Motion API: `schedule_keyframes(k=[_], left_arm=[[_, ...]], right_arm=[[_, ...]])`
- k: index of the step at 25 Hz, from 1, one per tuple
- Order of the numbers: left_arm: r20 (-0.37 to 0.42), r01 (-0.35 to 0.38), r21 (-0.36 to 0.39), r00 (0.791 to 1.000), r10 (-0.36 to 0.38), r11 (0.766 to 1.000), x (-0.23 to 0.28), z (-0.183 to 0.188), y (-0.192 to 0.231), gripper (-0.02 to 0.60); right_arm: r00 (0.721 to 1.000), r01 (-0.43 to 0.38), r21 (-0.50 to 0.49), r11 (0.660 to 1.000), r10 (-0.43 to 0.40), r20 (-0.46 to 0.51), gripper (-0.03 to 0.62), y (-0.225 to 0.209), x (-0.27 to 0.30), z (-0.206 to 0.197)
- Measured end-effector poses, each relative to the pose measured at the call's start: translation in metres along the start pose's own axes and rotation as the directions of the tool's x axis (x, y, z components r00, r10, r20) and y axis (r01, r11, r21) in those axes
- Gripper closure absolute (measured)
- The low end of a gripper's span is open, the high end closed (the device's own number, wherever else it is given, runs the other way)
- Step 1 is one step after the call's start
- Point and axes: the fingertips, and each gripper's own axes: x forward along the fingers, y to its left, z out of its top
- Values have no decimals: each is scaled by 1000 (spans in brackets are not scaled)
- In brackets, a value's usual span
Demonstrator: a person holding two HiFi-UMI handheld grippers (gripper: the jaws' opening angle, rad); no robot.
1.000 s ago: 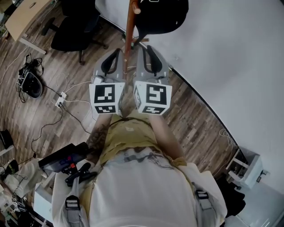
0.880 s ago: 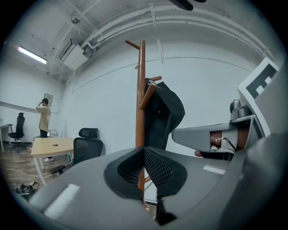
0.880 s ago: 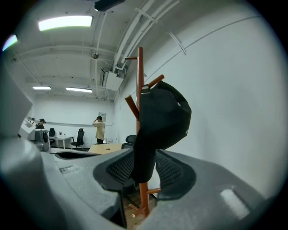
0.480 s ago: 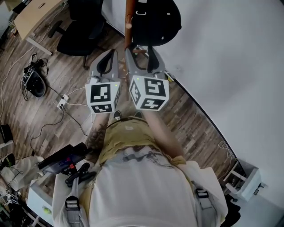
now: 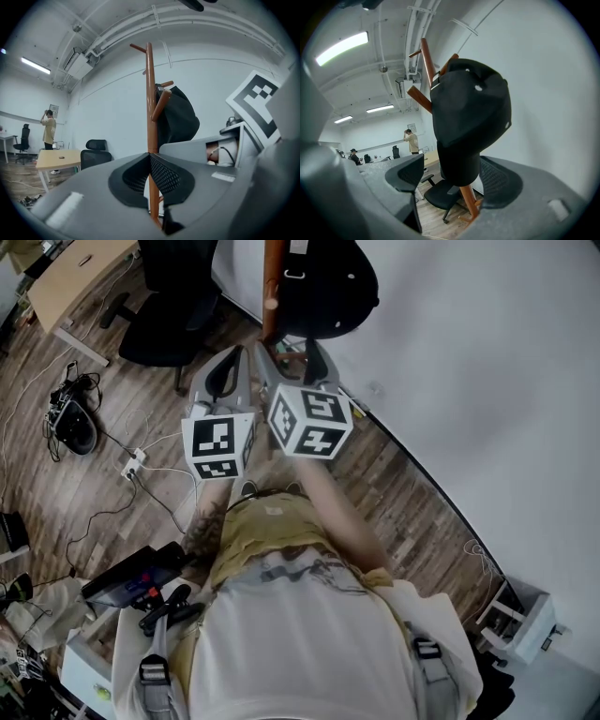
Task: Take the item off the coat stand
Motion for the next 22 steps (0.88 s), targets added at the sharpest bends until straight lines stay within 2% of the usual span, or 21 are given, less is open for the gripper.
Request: schedule_keyframes(k=[6, 9, 15, 19, 22], left_arm=[[-16, -1, 3, 1000, 1, 1000, 5, -13, -1, 583], [-12, 1, 2, 1000, -1, 1000, 5, -12, -2, 583], [-43, 21, -8, 999, -22, 1000, -6, -17, -4, 583], [-15, 34, -3, 999, -34, 999, 5, -16, -11, 583], [-41, 59, -5, 997, -59, 998, 4, -19, -18, 583]], right_arm=[[999, 42, 100, 994, -42, -6, 237, -19, 28, -9], [996, 88, 86, 992, -89, 3, 249, -32, 30, -4], [984, 174, 6, 985, -174, 48, 387, -47, -3, 6], [960, 267, -60, 962, -260, 104, 506, -78, -19, 18], [939, 330, -95, 939, -316, 138, 571, -93, -31, 31]])
